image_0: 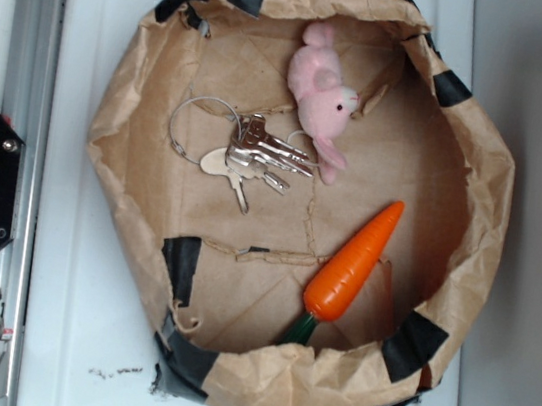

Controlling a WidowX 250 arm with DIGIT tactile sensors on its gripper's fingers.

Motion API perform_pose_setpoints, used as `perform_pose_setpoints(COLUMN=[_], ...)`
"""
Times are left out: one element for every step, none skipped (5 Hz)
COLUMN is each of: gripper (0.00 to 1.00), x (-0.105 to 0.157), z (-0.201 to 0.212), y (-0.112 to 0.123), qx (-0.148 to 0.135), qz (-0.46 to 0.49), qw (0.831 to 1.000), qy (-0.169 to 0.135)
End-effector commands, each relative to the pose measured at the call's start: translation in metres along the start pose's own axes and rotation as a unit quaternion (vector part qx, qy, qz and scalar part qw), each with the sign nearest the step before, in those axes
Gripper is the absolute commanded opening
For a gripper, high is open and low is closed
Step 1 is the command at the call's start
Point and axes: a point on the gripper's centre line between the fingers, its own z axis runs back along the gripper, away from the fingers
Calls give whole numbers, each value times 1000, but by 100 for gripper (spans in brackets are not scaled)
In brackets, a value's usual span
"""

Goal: Grab the silver keys.

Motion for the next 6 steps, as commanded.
perform_pose_setpoints(gripper=[100,100,100,100,100,100], x=[0,47,84,105,120,128], z=[0,-35,-55,-74,-87,-107], y=[0,4,10,15,22,27], qx=[0,32,48,65,50,78], qz=[0,-8,-13,-67,-125,-159], qw=[1000,999,999,995,991,984], qy=[0,-20,-15,-15,0,21])
